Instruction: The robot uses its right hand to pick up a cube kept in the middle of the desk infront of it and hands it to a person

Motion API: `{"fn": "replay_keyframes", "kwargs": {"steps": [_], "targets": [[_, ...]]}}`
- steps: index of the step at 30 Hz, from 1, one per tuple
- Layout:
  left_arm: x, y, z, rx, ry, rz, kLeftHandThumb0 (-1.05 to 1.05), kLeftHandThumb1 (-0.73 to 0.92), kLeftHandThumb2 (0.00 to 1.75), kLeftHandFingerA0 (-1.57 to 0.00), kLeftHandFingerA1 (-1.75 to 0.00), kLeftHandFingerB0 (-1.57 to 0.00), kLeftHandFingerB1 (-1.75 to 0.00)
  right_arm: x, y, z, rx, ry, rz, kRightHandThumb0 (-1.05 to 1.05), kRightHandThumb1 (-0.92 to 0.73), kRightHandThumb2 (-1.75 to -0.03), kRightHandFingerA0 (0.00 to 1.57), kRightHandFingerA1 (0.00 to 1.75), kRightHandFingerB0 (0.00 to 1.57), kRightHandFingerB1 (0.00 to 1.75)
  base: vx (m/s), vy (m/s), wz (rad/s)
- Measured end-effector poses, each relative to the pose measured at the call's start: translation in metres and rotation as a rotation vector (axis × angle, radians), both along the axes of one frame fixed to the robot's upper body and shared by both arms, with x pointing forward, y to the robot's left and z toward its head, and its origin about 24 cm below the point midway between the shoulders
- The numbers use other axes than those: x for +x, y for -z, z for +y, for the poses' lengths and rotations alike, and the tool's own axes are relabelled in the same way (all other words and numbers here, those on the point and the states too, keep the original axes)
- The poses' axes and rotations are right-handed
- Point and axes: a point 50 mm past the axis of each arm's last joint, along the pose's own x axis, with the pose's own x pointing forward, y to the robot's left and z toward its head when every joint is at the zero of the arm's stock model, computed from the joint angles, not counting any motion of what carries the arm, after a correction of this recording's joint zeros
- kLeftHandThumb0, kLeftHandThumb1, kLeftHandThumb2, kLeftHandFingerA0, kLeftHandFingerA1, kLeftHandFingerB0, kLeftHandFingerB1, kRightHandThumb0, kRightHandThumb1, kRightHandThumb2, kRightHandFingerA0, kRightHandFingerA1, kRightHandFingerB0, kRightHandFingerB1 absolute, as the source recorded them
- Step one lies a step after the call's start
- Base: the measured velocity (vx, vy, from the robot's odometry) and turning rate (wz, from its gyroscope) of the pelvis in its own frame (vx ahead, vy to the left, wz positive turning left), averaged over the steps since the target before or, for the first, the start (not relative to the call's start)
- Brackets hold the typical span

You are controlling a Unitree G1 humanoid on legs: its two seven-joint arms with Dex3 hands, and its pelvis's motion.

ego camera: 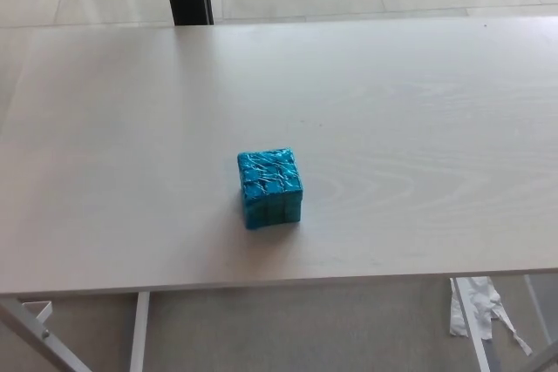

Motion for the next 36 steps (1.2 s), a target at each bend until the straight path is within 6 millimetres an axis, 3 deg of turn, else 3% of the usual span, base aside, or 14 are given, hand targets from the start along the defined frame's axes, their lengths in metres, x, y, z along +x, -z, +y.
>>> {"fn": "replay_keyframes", "kwargs": {"steps": [5, 6, 13, 14, 17, 18, 25, 27, 28, 29, 32, 34, 35, 36], "targets": [[-0.002, -0.003, 0.003, -0.016, -0.016, -0.003, -0.55, 0.63, 0.59, -0.52, -0.56, -0.51, -0.41, 0.0, -0.004, -0.005, -0.016, 0.004, -0.046, -0.54, -0.55, -0.57, 0.54, 0.47, 0.41, 0.34, 0.0, 0.0, 0.0], [-0.002, -0.003, 0.003, -0.018, -0.018, -0.004, -0.54, 0.63, 0.59, -0.52, -0.56, -0.52, -0.4, 0.0, -0.005, -0.005, -0.018, 0.004, -0.049, -0.6, -0.45, -0.8, 0.52, 0.57, 0.36, 0.46, 0.0, 0.0, 0.0], [0.0, -0.004, 0.003, -0.031, -0.016, -0.017, -0.54, 0.63, 0.59, -0.52, -0.55, -0.5, -0.39, 0.002, -0.006, -0.006, -0.017, 0.012, -0.084, -0.55, -0.44, -0.82, 0.54, 0.6, 0.34, 0.47, 0.0, 0.0, 0.0], [0.001, -0.004, 0.003, -0.032, -0.016, -0.02, -0.55, 0.62, 0.6, -0.5, -0.54, -0.49, -0.39, 0.002, -0.006, -0.006, -0.017, 0.012, -0.087, -0.46, -0.59, -0.58, 0.63, 0.53, 0.42, 0.34, 0.0, 0.0, 0.0], [0.001, -0.004, 0.003, -0.037, -0.017, -0.026, -0.53, 0.67, 0.61, -0.48, -0.54, -0.46, -0.39, 0.003, -0.007, -0.006, -0.018, 0.012, -0.097, -0.52, -0.46, -0.82, 0.52, 0.6, 0.32, 0.47, 0.0, 0.0, 0.0], [0.001, -0.004, 0.003, -0.038, -0.015, -0.028, -0.52, 0.68, 0.61, -0.48, -0.54, -0.47, -0.4, 0.003, -0.007, -0.006, -0.018, 0.015, -0.099, -0.52, -0.57, -0.58, 0.59, 0.51, 0.39, 0.33, 0.0, 0.0, 0.0], [0.004, -0.01, 0.007, -0.067, -0.092, -0.161, -0.67, 0.58, 0.58, -0.47, -0.57, -0.5, -0.4, 0.002, -0.011, -0.012, -0.029, 0.066, -0.13, -0.58, -0.53, -0.57, 0.38, 0.55, 0.4, 0.33, 0.0, 0.0, 0.0], [0.006, -0.013, 0.008, -0.074, -0.118, -0.209, -0.64, 0.44, 0.85, -0.55, -0.66, -0.4, -0.51, 0.002, -0.015, -0.016, -0.028, 0.106, -0.175, -0.58, -0.54, -0.57, 0.34, 0.57, 0.36, 0.34, 0.0, 0.0, 0.0], [0.006, -0.014, 0.009, -0.078, -0.136, -0.24, -0.63, 0.42, 0.83, -0.56, -0.64, -0.4, -0.51, 0.003, -0.017, -0.018, -0.027, 0.127, -0.202, -0.68, -0.49, -0.6, 0.69, 1.43, 0.41, 0.37, 0.0, 0.0, 0.0], [0.007, -0.015, 0.01, -0.082, -0.151, -0.265, -0.6, 0.43, 0.82, -0.57, -0.64, -0.41, -0.51, 0.005, -0.019, -0.02, -0.029, 0.141, -0.229, -0.65, -0.41, -0.86, 1.16, 1.43, 0.37, 0.52, 0.0, 0.0, 0.0], [0.01, -0.019, 0.013, -0.091, -0.199, -0.349, -0.61, 0.56, 0.57, -0.63, -0.56, -0.49, -0.37, 0.015, -0.03, -0.027, -0.043, 0.182, -0.33, -0.72, -0.53, -0.61, 1.01, 1.47, 0.42, 0.36, 0.0, 0.0, 0.0], [0.013, -0.023, 0.015, -0.097, -0.238, -0.426, -0.63, 0.42, 0.84, -0.55, -0.63, -0.43, -0.52, 0.027, -0.041, -0.033, -0.061, 0.209, -0.428, -0.64, -0.55, -0.57, 0.93, 0.84, 0.41, 0.34, 0.0, 0.0, 0.0], [0.015, -0.025, 0.016, -0.1, -0.253, -0.46, -0.6, 0.55, 0.58, -0.6, -0.55, -0.5, -0.38, 0.033, -0.047, -0.035, -0.069, 0.217, -0.473, -0.67, -0.45, -0.85, 0.53, 0.63, 0.3, 0.45, 0.0, 0.0, 0.0], [0.017, -0.026, 0.016, -0.103, -0.263, -0.482, -0.68, 0.46, 0.84, -0.53, -0.61, -0.41, -0.5, 0.037, -0.051, -0.037, -0.076, 0.218, -0.504, -0.62, -0.54, -0.57, 0.42, 0.49, 0.42, 0.35, 0.0, 0.0, 0.0]]}}
